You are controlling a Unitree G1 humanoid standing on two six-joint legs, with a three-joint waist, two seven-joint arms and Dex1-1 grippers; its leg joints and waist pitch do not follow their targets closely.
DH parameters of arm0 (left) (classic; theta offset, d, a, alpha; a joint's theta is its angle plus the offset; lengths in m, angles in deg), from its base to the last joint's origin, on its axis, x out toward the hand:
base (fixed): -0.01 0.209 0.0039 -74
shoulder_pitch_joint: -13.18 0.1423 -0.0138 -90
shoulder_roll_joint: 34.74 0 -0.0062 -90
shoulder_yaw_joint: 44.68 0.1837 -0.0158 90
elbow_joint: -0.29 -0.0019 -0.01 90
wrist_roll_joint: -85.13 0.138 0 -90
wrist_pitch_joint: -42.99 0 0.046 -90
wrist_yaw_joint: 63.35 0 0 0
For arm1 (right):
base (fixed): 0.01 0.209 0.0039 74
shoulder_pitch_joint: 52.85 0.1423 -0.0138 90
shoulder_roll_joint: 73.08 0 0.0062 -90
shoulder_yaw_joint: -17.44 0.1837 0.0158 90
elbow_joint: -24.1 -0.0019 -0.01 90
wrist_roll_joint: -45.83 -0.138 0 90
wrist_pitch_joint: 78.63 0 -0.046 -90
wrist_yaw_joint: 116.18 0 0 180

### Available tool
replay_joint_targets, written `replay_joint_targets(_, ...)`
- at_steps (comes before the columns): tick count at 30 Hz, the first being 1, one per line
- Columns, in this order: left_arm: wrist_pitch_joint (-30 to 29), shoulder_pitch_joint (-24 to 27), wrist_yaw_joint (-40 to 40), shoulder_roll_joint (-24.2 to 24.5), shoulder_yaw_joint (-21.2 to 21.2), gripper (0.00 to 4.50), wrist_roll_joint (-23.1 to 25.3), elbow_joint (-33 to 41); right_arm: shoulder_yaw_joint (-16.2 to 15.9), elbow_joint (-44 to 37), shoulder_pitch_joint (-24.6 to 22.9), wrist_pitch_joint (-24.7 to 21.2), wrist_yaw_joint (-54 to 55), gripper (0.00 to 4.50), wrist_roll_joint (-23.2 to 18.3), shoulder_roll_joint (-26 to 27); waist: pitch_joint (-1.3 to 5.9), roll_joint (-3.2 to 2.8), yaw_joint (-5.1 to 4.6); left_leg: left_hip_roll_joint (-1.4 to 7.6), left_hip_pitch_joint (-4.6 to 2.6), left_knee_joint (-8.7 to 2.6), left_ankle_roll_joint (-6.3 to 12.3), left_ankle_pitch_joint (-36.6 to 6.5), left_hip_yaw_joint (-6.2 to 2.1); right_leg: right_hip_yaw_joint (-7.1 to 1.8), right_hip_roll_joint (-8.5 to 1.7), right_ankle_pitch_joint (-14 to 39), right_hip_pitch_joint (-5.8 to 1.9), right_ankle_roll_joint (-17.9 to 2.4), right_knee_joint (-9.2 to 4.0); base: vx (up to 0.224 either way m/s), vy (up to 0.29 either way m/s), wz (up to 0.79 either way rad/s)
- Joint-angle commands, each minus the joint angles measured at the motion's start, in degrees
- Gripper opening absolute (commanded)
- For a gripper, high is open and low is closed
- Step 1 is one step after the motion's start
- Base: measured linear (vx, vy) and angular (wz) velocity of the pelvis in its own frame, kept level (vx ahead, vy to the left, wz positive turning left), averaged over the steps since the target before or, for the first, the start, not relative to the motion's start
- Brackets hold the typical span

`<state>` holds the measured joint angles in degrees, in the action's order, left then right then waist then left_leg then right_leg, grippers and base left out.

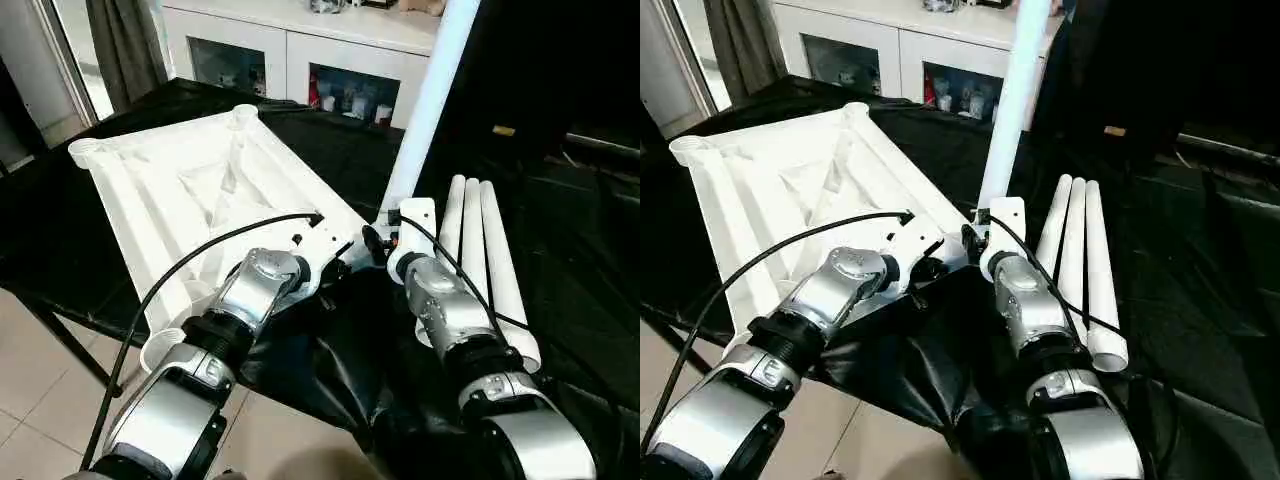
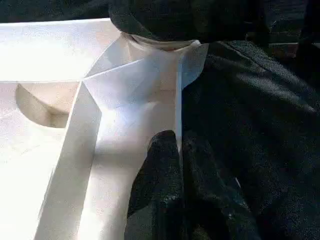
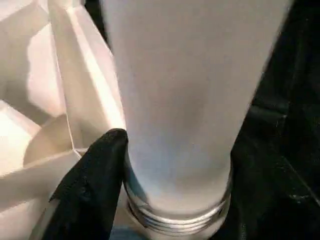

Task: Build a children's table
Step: Rotate leg to tighten

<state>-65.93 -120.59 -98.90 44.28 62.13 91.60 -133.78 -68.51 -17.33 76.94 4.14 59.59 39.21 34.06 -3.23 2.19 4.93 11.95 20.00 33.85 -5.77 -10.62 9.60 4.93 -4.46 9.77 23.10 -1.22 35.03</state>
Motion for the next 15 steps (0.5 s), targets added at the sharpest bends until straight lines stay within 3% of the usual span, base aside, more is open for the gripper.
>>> replay_joint_targets(1, 2.3, -0.5, -0.7, 0.0, 0.5, 0.00, 0.1, 0.1, -0.3, 2.4, 0.2, -0.5, -2.7, 3.42, -1.6, 1.5, 3.73, -0.19, -0.03, 0.68, -0.04, -4.27, 0.67, -14.6, -0.09, -2.60, -3.72, 20.8, -2.81, -7.1, -5.27, 0.000, 0.000, 0.00)
replay_joint_targets(6, 3.5, 1.2, -5.5, 2.3, 1.1, 0.00, -0.3, 2.8, -2.2, -1.0, -0.1, 0.5, -7.8, 3.50, -0.4, -1.7, 3.77, -0.08, -0.15, 0.77, 0.27, -4.28, 1.15, -13.1, -0.13, -2.64, -3.83, 20.8, -2.94, -7.0, -5.20, 0.000, 0.000, 0.00)
replay_joint_targets(10, 4.3, 2.2, -8.3, 4.1, 1.8, 0.00, -0.3, 4.1, -3.5, -3.4, -1.3, 0.1, -12.4, 3.50, 0.6, -4.5, 3.90, -0.25, 0.15, 0.88, 0.24, -4.13, 1.76, -10.6, 0.11, -2.83, -3.79, 16.4, -2.90, -8.5, -4.72, 0.000, 0.000, 0.00)
replay_joint_targets(15, 6.3, 4.6, -15.3, 8.3, 2.8, 0.00, -1.2, 8.7, -8.3, -11.3, -5.6, -1.5, -25.8, 3.50, 1.9, -11.8, 4.01, -0.31, 0.41, 1.06, 0.41, -4.05, 2.73, -9.2, 0.09, -2.84, -3.69, 11.1, -3.43, -10.1, -4.15, 0.000, 0.000, 0.00)
